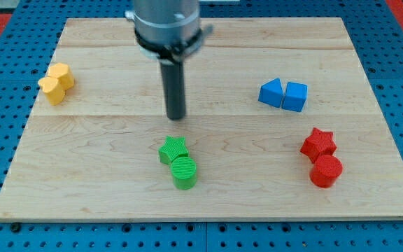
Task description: Push the yellow blocks towards bottom left
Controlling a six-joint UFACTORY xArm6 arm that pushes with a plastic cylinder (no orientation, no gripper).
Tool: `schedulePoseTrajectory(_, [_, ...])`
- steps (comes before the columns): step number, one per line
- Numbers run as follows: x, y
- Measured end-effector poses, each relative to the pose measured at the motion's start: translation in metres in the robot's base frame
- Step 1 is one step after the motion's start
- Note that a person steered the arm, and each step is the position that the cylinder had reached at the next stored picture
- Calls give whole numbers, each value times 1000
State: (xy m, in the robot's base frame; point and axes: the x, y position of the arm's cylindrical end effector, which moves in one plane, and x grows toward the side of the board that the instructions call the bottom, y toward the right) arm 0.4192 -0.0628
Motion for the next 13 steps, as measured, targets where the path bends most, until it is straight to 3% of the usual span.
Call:
schedulePoseTrajectory(1, [-59,-93])
schedulePoseTrajectory(2, [-82,-181])
schedulePoseTrajectory(3, [-125,-192])
schedulePoseTrajectory(4, [-109,-240])
schedulePoseTrajectory(6, [-59,-220])
schedulePoseTrajectory(7, [-61,-212])
schedulePoseTrajectory(8, [-93,-201])
schedulePoseTrajectory(10, [-27,-194])
schedulePoseTrajectory(11, [-14,-194])
schedulePoseTrajectory(13, [-61,-167])
